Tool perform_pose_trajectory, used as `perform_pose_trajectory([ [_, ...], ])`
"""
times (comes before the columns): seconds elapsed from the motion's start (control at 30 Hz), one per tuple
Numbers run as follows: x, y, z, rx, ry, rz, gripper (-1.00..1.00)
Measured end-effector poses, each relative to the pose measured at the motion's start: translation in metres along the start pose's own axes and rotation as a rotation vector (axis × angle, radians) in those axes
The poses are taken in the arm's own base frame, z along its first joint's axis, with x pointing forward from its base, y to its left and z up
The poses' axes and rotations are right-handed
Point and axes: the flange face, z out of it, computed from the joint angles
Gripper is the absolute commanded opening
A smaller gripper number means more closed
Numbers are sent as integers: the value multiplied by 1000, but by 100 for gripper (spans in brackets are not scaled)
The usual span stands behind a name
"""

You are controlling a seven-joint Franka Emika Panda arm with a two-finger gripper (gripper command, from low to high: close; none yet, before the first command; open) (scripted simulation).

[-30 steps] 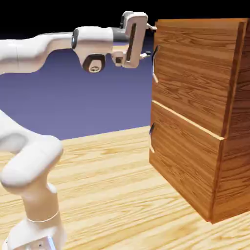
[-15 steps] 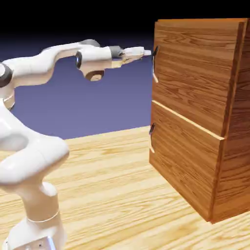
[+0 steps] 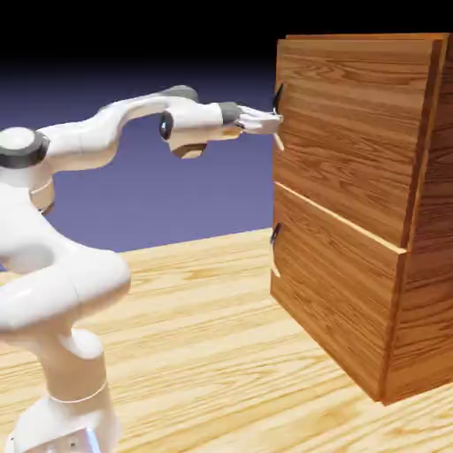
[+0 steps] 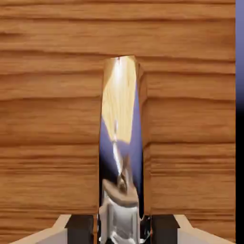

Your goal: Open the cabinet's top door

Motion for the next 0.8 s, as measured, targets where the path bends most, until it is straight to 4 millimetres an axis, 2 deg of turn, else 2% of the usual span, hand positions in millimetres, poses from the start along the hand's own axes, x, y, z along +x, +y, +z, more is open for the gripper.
perform_pose_trajectory([
  [0.43,-38,-38,-109,-187,187,-1,-100],
  [0.57,-54,-54,-139,-246,246,-4,-100],
  [0.8,-95,-95,-200,-375,375,0,-100],
])
